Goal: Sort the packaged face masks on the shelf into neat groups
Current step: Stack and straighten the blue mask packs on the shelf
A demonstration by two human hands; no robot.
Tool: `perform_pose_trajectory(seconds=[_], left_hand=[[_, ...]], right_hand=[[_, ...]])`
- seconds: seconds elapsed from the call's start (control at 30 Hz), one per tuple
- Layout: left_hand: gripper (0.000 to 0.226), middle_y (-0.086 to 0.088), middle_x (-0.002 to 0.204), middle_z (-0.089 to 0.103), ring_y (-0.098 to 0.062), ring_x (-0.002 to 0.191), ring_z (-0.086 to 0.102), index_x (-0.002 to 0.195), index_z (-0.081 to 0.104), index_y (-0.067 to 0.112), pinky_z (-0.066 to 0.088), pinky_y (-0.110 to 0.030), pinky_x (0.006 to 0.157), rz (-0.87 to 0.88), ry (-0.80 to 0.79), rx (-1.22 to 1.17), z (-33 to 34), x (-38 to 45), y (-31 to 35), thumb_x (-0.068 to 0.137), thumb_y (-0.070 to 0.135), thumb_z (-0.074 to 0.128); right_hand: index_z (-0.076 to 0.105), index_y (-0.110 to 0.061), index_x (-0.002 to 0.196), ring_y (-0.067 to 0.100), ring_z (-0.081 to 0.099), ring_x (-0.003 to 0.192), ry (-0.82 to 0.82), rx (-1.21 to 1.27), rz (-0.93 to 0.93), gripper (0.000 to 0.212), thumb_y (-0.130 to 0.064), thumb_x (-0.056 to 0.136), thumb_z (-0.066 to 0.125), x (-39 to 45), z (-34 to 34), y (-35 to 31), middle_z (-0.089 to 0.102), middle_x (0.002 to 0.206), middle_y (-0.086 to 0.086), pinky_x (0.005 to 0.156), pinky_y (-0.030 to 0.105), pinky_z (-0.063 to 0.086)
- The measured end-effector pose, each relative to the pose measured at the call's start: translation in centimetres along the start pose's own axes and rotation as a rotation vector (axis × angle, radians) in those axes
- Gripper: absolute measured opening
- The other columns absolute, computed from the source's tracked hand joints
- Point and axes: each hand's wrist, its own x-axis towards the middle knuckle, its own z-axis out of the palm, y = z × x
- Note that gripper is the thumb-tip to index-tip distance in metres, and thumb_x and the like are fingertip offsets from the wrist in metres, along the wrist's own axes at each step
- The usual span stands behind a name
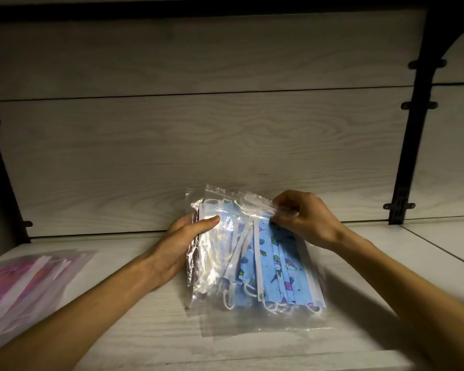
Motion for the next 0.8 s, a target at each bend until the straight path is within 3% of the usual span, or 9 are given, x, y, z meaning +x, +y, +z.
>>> perform_pose_trajectory(seconds=[0.1,0.2,0.3,0.4,0.47,0.53,0.67,0.73,0.8], left_hand=[[0.036,0.010,0.112,0.077,0.000,0.100,0.071,0.123,0.065,0.021,0.053,-0.015,0.073,-0.034,0.027,-0.013,0.5,-0.1,0.3,0.089,0.030,0.072],[0.036,0.015,0.106,0.077,0.008,0.089,0.070,0.122,0.062,0.020,0.051,-0.012,0.068,-0.034,0.053,-0.033,0.5,0.0,0.3,0.088,0.030,0.072],[0.069,0.001,0.139,0.063,-0.003,0.111,0.064,0.146,0.046,0.013,0.043,-0.019,0.087,-0.013,0.103,-0.066,0.2,0.3,0.2,0.087,0.033,0.074],[0.091,-0.003,0.161,0.037,-0.013,0.144,0.035,0.160,0.024,0.015,0.026,-0.035,0.120,0.006,0.104,-0.107,-0.2,0.6,0.3,0.086,0.033,0.074],[0.098,-0.005,0.164,0.031,-0.021,0.151,0.028,0.161,0.021,0.017,0.018,-0.045,0.125,0.007,0.113,-0.099,-0.3,0.7,0.5,0.082,0.037,0.076],[0.099,-0.006,0.160,0.039,-0.024,0.148,0.035,0.158,0.029,0.017,0.021,-0.049,0.125,0.008,0.101,-0.091,-0.3,0.6,0.6,0.076,0.041,0.079],[0.092,0.001,0.148,0.055,-0.018,0.139,0.047,0.151,0.043,0.018,0.025,-0.046,0.122,0.021,0.031,-0.114,0.1,0.3,0.7,0.073,0.048,0.084],[0.095,0.003,0.147,0.055,-0.018,0.140,0.045,0.150,0.042,0.018,0.024,-0.047,0.123,0.031,0.057,-0.100,0.2,0.2,0.7,0.072,0.048,0.085],[0.072,0.013,0.129,0.067,-0.012,0.127,0.054,0.136,0.052,0.022,0.033,-0.040,0.117,0.050,0.089,-0.096,0.3,-0.1,0.9,0.074,0.045,0.082]], right_hand=[[0.074,-0.019,0.106,0.013,0.068,0.090,-0.036,-0.013,0.018,0.025,-0.015,0.082,0.076,0.1,-0.1,0.0,0.074,0.095,-0.004,0.081,0.031,0.054],[0.074,-0.023,0.086,0.010,0.062,0.075,-0.074,-0.047,0.041,0.008,-0.015,0.084,0.072,0.0,-0.3,0.0,0.070,0.078,-0.007,0.067,0.024,0.047],[0.072,-0.022,0.082,0.012,0.060,0.073,-0.042,-0.049,0.065,0.005,-0.018,0.084,0.072,0.0,-0.7,0.1,0.069,0.077,-0.005,0.065,0.029,0.045],[0.072,-0.020,0.082,0.012,0.058,0.072,-0.006,-0.009,0.098,0.005,-0.015,0.084,0.072,0.0,-1.4,0.3,0.069,0.076,-0.004,0.065,0.030,0.044],[0.073,-0.016,0.082,0.013,0.057,0.070,-0.020,0.031,0.110,0.004,-0.013,0.083,0.073,-0.2,-2.0,0.4,0.068,0.073,-0.001,0.065,0.031,0.044],[0.073,-0.015,0.083,0.015,0.059,0.070,-0.045,0.025,0.079,0.003,-0.012,0.084,0.073,-0.4,-2.6,0.0,0.069,0.074,-0.001,0.067,0.034,0.046],[0.074,-0.018,0.095,0.018,0.067,0.087,-0.041,-0.041,-0.076,0.012,-0.012,0.083,0.073,-0.5,-2.3,-1.7,0.074,0.091,-0.003,0.078,0.041,0.053],[0.073,-0.016,0.110,0.013,0.066,0.100,-0.041,-0.086,-0.125,0.025,-0.015,0.084,0.073,-0.3,-1.7,-2.5,0.072,0.113,-0.005,0.086,0.037,0.054],[0.071,-0.016,0.117,0.011,0.063,0.110,-0.055,-0.096,-0.121,0.032,-0.018,0.085,0.073,0.1,-1.2,-2.9,0.066,0.130,-0.008,0.093,0.034,0.052]])
